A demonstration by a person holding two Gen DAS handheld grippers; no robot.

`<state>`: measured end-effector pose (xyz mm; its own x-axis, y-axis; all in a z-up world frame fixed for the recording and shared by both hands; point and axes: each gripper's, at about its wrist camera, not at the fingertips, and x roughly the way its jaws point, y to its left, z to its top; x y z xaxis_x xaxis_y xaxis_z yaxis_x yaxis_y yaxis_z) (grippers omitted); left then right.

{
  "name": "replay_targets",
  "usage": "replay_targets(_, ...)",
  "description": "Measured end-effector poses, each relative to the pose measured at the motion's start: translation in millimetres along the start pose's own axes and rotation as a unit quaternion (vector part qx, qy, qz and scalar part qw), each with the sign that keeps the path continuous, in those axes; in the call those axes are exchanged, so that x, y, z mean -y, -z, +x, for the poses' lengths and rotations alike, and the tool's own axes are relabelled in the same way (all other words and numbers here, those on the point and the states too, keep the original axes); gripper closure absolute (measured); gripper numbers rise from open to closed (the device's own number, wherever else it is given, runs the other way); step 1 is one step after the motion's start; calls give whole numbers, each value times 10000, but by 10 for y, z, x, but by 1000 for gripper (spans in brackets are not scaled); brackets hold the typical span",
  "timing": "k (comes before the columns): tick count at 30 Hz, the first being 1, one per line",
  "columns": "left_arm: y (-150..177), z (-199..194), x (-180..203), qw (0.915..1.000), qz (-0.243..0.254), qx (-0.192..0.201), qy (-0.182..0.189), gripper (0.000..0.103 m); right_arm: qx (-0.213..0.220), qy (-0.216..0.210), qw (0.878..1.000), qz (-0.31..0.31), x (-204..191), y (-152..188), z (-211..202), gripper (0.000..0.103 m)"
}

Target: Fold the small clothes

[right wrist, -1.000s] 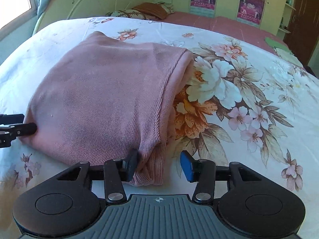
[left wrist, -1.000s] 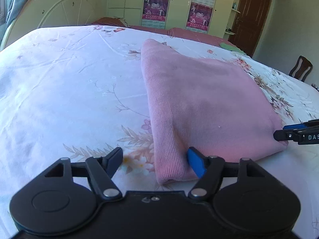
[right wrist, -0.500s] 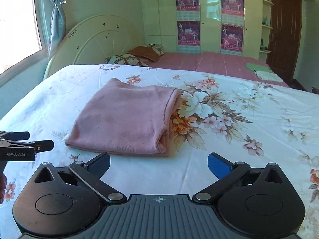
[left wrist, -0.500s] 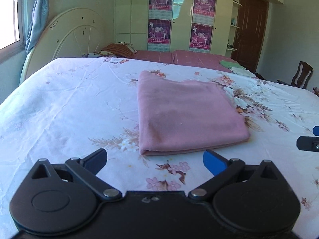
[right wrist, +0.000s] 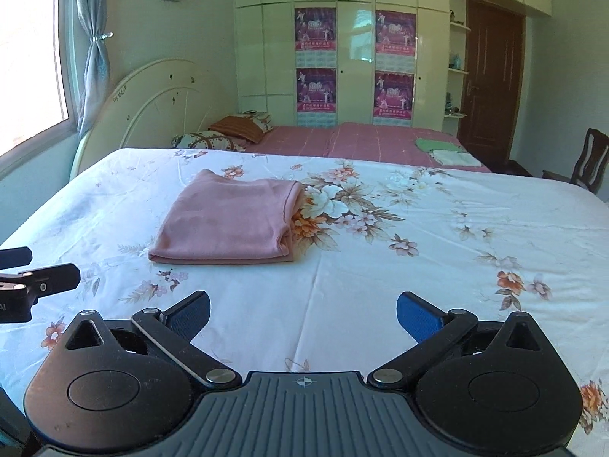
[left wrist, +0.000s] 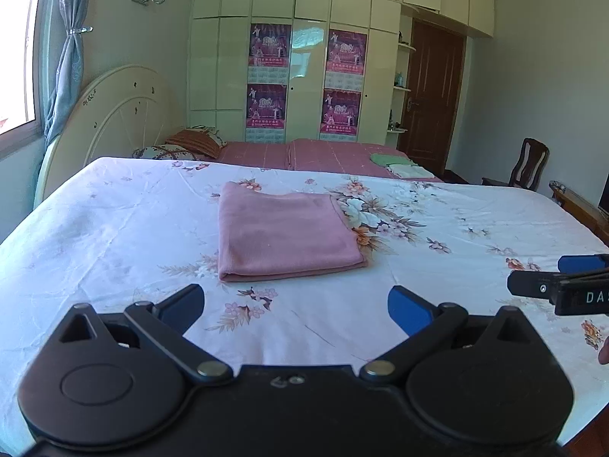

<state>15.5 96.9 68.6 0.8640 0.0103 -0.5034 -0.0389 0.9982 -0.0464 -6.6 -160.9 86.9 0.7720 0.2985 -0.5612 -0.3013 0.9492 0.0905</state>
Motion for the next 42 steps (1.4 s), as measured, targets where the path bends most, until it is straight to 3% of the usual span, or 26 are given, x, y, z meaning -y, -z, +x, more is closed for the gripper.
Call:
replay_targets(8, 60, -380, 66, 9999, 34, 158, -4, 0, 232, -55, 9997, 13, -70, 143, -551, 0)
replay_targets(16, 36, -536, 136, 9994, 101, 335, 18, 0, 427, -95, 9990, 12, -82, 143, -790, 0)
replay_targets(42, 27, -647, 152, 9986, 177, 489, 24, 0, 558, -190, 9983, 22, -63, 124, -859, 0)
